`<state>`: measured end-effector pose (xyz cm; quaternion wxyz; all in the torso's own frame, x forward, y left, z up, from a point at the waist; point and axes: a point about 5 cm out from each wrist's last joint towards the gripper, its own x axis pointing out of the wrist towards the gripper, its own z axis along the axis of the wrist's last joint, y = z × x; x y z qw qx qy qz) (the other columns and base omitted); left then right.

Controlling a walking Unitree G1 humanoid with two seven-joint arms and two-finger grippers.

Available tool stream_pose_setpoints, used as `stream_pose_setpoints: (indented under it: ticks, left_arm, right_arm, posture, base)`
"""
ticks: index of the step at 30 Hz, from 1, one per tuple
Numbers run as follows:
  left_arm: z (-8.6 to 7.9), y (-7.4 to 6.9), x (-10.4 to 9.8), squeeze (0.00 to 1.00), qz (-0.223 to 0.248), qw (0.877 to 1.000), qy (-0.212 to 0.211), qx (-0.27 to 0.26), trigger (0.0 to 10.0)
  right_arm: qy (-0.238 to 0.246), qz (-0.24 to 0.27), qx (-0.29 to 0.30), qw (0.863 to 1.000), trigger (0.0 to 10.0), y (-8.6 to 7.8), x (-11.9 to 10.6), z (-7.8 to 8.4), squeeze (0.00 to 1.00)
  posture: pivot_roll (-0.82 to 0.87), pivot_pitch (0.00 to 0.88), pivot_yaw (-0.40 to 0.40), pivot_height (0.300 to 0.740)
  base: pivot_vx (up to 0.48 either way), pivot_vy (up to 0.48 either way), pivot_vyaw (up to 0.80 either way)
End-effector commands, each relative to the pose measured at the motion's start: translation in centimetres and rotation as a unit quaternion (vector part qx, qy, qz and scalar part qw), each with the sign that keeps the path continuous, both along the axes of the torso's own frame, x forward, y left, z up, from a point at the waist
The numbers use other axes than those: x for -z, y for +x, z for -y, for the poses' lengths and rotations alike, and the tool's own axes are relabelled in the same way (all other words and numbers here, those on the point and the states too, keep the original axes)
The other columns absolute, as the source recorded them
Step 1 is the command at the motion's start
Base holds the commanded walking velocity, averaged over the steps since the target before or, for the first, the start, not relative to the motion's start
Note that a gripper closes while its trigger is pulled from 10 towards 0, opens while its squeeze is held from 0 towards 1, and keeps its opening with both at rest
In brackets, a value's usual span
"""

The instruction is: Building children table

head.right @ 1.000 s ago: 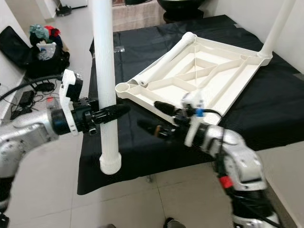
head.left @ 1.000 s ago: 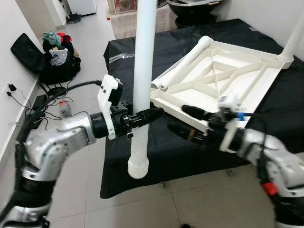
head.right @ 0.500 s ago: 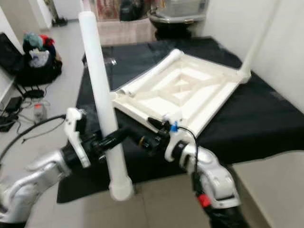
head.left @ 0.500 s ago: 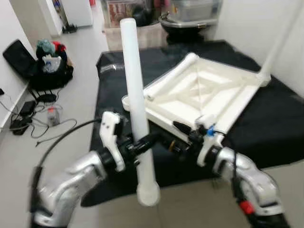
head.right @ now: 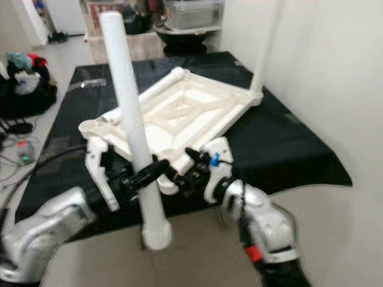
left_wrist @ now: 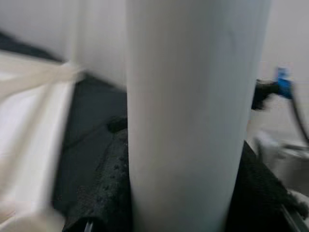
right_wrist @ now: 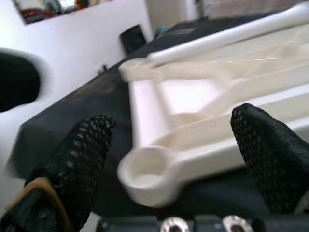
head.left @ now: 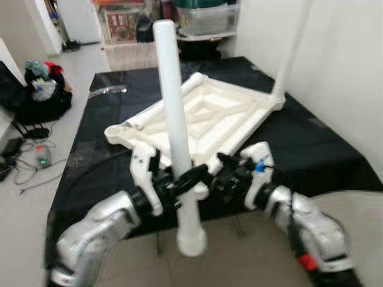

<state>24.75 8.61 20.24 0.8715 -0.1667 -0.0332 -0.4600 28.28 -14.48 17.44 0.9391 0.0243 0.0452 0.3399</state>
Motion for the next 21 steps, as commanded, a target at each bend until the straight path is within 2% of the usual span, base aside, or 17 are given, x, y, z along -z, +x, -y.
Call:
stream_pose_setpoints:
  ticks: [1, 5, 12, 15, 18, 19, 21]
  left_arm:
    - [-0.8, 0.3, -0.6, 0.00, 0.018, 1.000, 0.006, -0.023, 10.0]
    - [-1.1, 0.6, -1.1, 0.00, 0.024, 0.999, -0.003, -0.034, 10.0]
    - [-1.9, 1.1, -2.2, 0.00, 0.053, 0.997, 0.011, -0.049, 10.0]
    - [-2.7, 1.5, -3.8, 0.00, 0.091, 0.994, 0.030, -0.054, 10.0]
    - [-2.8, 1.5, -4.4, 0.00, 0.106, 0.992, 0.040, -0.051, 10.0]
    - [-2.8, 1.6, -5.4, 0.00, 0.134, 0.988, 0.061, -0.037, 10.0]
    - [-2.7, 1.5, -5.8, 0.00, 0.146, 0.987, 0.069, -0.027, 10.0]
  right_arm:
    - [-0.005, 0.012, -0.019, 1.000, 10.0, -0.1, -0.3, -0.7, 0.00]
    - [-0.027, 0.011, -0.012, 1.000, 10.0, 0.1, 0.0, -0.3, 0.00]
    - [-0.073, 0.011, 0.001, 0.997, 10.0, 0.4, 0.3, 0.7, 0.00]
    - [-0.093, 0.014, 0.004, 0.996, 10.0, 0.7, 0.2, 1.4, 0.00]
    - [-0.098, 0.014, 0.005, 0.995, 10.0, 0.8, 0.1, 1.7, 0.00]
    - [-0.104, 0.014, 0.002, 0.994, 10.0, 0.9, 0.0, 2.1, 0.00]
    - [-0.108, 0.014, -0.004, 0.994, 10.0, 0.9, -0.1, 2.2, 0.00]
  posture:
    - [-0.07, 0.057, 0.015, 0.740]
    - [-0.07, 0.056, 0.016, 0.740]
    - [-0.07, 0.058, 0.020, 0.740]
    - [-0.07, 0.060, 0.022, 0.740]
    - [-0.07, 0.061, 0.022, 0.740]
    - [-0.07, 0.064, 0.025, 0.740]
    - [-0.07, 0.066, 0.028, 0.740]
  base:
    - [0.000, 0.000, 0.80]
    - [0.000, 0.000, 0.80]
    - [0.000, 0.000, 0.80]
    - [0.000, 0.000, 0.80]
    - [0.000, 0.000, 0.80]
    - [0.000, 0.000, 0.80]
    - [0.000, 0.000, 0.80]
